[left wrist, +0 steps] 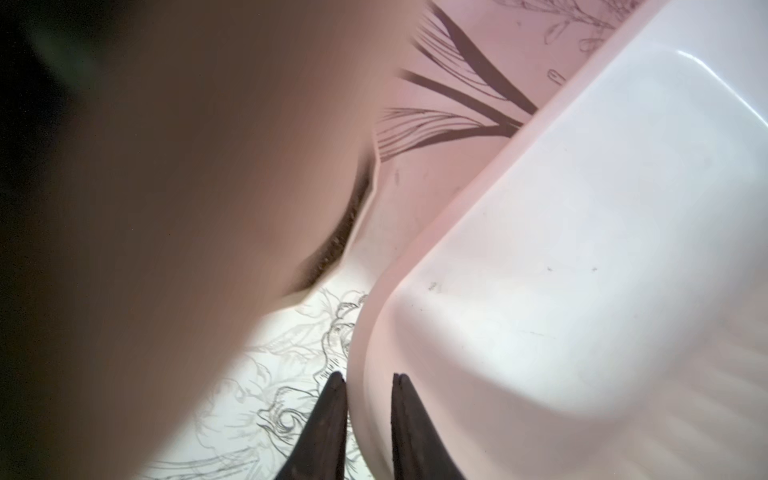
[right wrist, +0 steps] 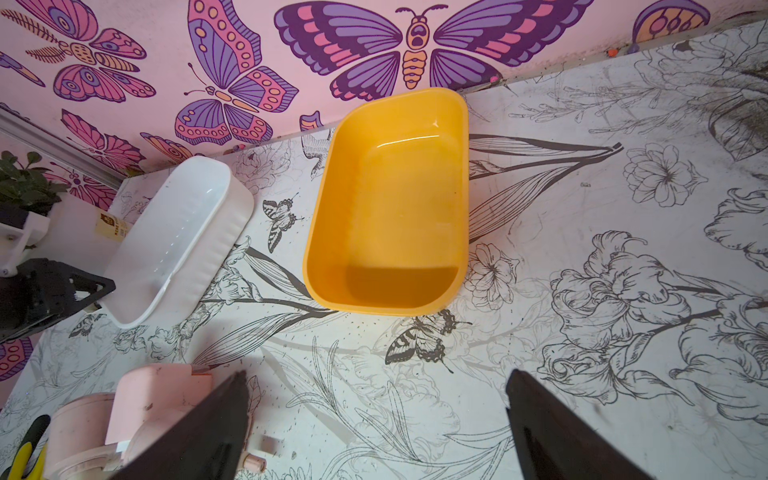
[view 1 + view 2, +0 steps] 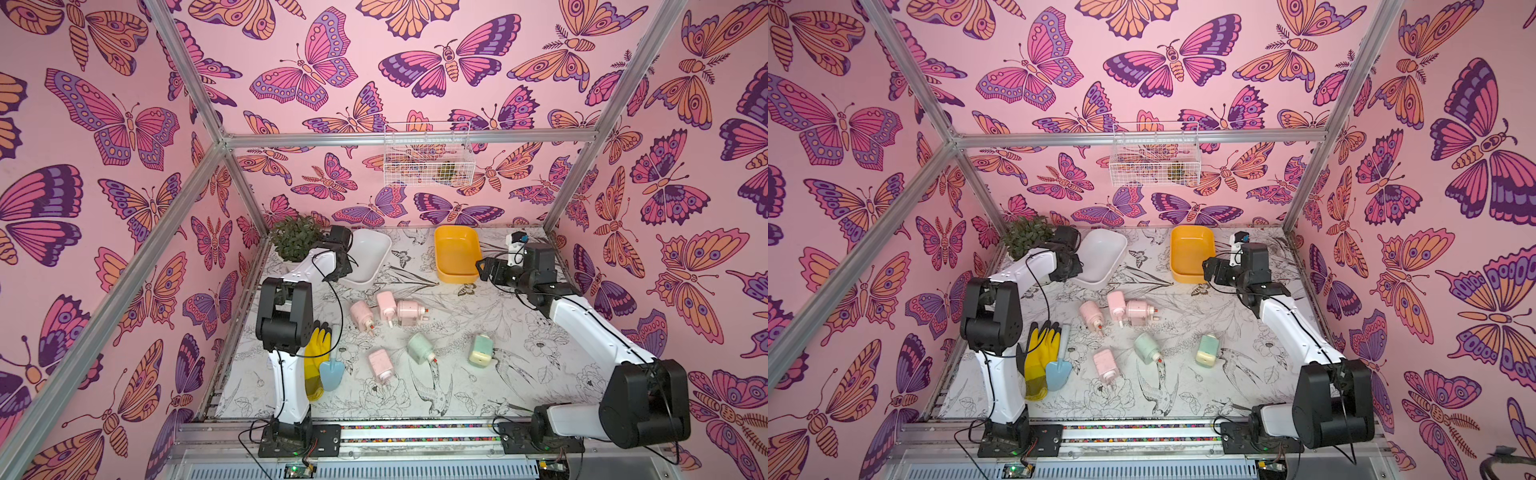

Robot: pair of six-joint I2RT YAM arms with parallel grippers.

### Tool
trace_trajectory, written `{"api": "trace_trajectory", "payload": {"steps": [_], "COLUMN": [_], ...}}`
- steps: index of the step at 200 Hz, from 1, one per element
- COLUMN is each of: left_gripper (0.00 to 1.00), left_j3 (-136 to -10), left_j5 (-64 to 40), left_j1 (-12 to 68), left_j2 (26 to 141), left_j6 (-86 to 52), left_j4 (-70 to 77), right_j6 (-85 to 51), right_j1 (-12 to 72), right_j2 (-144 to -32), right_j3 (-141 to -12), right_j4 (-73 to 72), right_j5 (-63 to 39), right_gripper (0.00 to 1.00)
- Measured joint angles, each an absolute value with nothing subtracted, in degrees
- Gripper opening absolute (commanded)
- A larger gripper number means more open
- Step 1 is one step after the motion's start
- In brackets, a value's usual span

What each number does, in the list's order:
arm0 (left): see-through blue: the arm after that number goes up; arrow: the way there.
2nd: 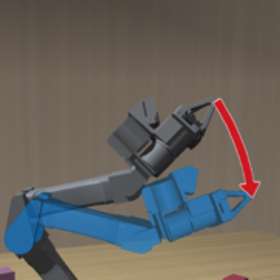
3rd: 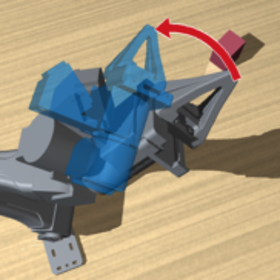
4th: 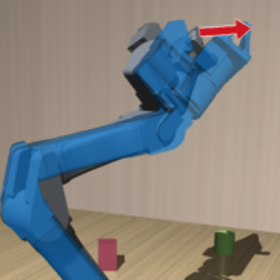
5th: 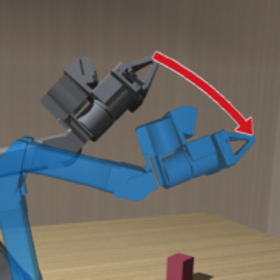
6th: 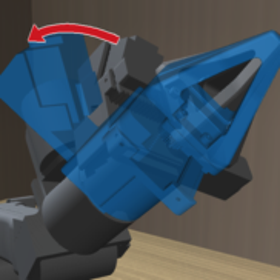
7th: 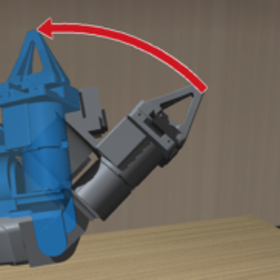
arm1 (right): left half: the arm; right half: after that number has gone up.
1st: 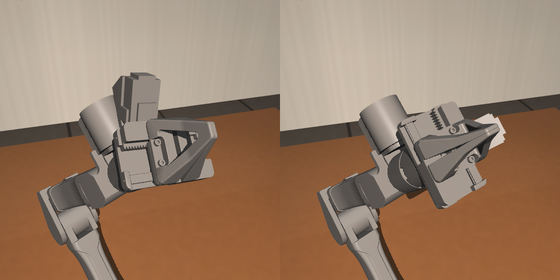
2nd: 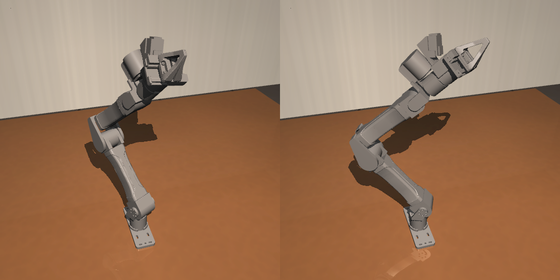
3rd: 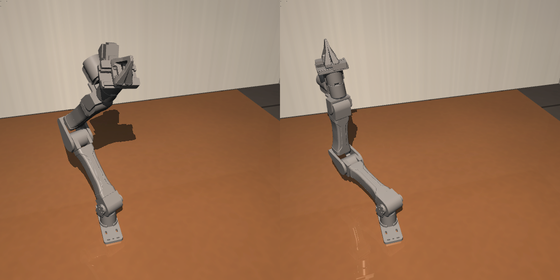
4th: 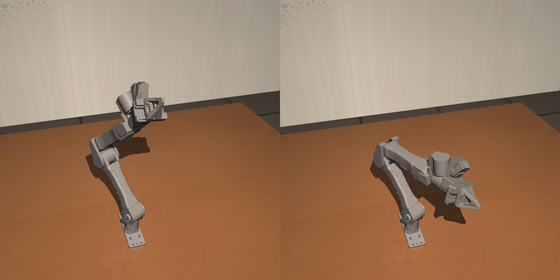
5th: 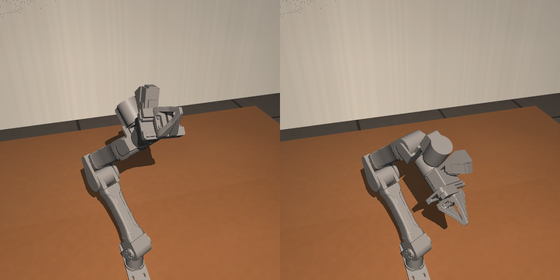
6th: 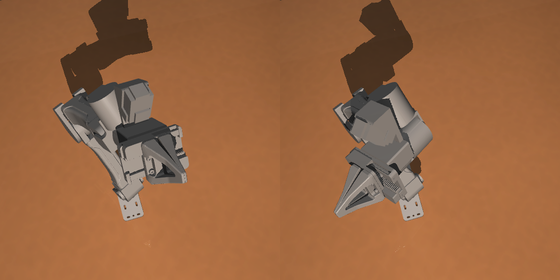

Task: Place the pencil sharpeners by color into the storage box
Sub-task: Move the storage box to the center of the board.

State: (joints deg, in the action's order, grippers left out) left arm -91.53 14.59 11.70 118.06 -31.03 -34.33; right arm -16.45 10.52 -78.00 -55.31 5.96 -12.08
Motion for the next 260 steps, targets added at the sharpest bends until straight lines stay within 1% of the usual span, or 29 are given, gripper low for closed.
{"api": "trace_trajectory", "payload": {"steps": [26,54,80,93,101,125,146,171,190,218,227,238,250,260], "left_gripper": [0.23,0.31,0.48,0.57,0.65,0.69,0.76,0.75,0.74,0.72,0.69,0.64,0.57,0.49], "left_j3": [-91.2,-91.2,-91.1,-91.1,-91.3,-94.1,-99.4,-106.1,-110.8,-112.8,-113.4,-114.5,-116.2,-117.7], "left_j5": [12.0,8.3,5.9,5.5,5.7,7.1,6.4,3.6,1.2,-2.0,-2.5,-3.2,-3.7,-3.7], "left_j1": [13.8,16.3,18.7,19.5,19.6,19.0,16.9,13.7,11.7,11.0,11.2,11.3,11.5,11.7], "left_j2": [117.9,117.9,117.9,117.8,117.7,117.7,117.7,118.7,121.8,126.9,128.5,130.3,131.9,133.0], "left_j6": [-34.8,-38.0,-40.1,-39.0,-37.1,-29.1,-20.0,-13.0,-9.2,-5.6,-5.0,-4.6,-4.3,-4.1], "left_j4": [-34.3,-34.5,-34.7,-34.8,-35.0,-36.3,-38.6,-42.7,-46.0,-49.2,-50.2,-51.4,-52.0,-52.2], "right_j6": [-16.4,-16.4,-16.4,-16.4,-16.4,-16.4,-16.4,-16.5,-16.5,-16.5,-16.5,-16.5,-16.5,-16.5], "right_j1": [10.5,10.5,10.5,10.5,10.5,10.5,10.5,10.5,10.5,10.5,10.5,10.5,10.5,10.5], "right_j2": [-77.9,-77.9,-77.9,-77.9,-77.9,-77.9,-77.9,-77.9,-77.7,-75.3,-74.3,-72.8,-71.5,-70.5], "right_j3": [-55.3,-55.3,-55.3,-55.3,-55.3,-55.3,-55.3,-55.3,-55.3,-55.2,-55.2,-55.2,-55.1,-54.9], "right_j4": [6.0,6.0,5.9,5.9,5.9,6.0,6.0,6.0,6.1,6.7,7.0,7.3,7.4,7.7], "right_j5": [-12.1,-12.1,-12.3,-12.5,-12.6,-12.7,-12.7,-12.7,-12.6,-12.5,-12.4,-12.3,-12.2,-12.0], "right_gripper": [0.99,0.99,0.99,0.99,0.99,0.99,0.99,0.99,0.99,0.99,0.99,0.99,0.99,0.99]}}
